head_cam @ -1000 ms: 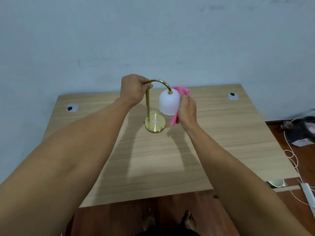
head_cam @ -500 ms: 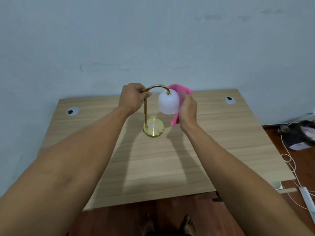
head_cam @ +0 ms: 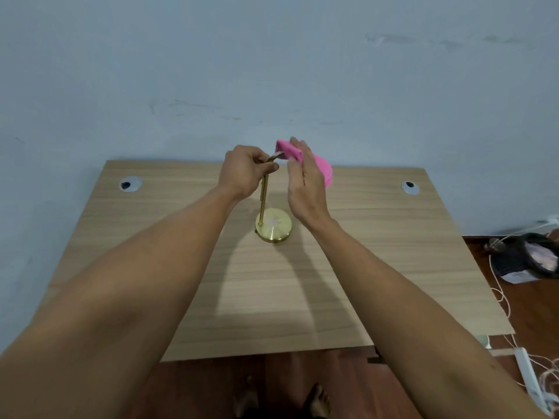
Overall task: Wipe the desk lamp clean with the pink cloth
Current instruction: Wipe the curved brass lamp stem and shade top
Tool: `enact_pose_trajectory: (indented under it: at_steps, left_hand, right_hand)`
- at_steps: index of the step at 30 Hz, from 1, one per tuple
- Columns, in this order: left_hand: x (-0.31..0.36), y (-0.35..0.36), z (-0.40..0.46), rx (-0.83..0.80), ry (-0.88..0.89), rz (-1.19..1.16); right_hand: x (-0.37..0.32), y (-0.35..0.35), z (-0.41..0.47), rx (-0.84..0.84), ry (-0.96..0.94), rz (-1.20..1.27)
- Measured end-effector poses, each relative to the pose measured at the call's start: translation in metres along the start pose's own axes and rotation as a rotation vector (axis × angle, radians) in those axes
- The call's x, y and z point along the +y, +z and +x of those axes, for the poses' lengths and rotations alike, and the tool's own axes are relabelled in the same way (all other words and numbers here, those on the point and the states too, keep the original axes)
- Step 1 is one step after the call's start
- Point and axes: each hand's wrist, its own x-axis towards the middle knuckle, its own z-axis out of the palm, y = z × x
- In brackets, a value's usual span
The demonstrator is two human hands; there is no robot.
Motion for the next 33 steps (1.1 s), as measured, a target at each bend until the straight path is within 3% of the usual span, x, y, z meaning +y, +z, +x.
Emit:
enact_pose_trajectory:
  at_steps: [3, 7, 11, 14, 18, 22, 26, 29, 33]
  left_hand:
    - [0.002, 0.000, -0.001, 0.009, -0.006, -0.008]
    - [0.005, -0.002, -0.002, -0.017, -0.039, -0.028]
    - [0.005, -0.004, -0.003, -0.029, -0.046, -0.020]
    - [0.007, -0.007, -0.002, -0.061, -0.041, -0.022]
    - [0.004, -0.014, -0.003, -0.091, -0.050, -0.034]
    - [0.002, -0.016, -0.003, -0.064, -0.058, -0.032]
    - [0.003, -0.016, -0.001, -0.078, -0.067, -0.034]
    - [0.003, -0.018, -0.001, -0.086, -0.042, -0.024]
    - [0.004, -0.019, 0.000, -0.099, -0.072, -0.008]
  right_hand:
    - [-0.001, -0.003, 0.010, 0.077, 0.059, 0.052]
    - [-0.003, -0.004, 0.009, -0.071, -0.092, -0.123]
    - [-0.009, -0.010, 0.014, -0.025, -0.060, -0.149]
    - [-0.007, -0.013, 0.012, -0.176, -0.214, -0.336]
    - [-0.012, -0.013, 0.015, -0.197, -0.252, -0.401]
    - [-0.008, -0.021, 0.012, -0.294, -0.435, -0.619]
    - [-0.008, -0.024, 0.012, -0.196, -0.420, -0.599]
    - [-0.003, -0.020, 0.011, -0.315, -0.571, -0.741]
    - [-0.006, -0.021, 0.010, -0.142, -0.418, -0.611]
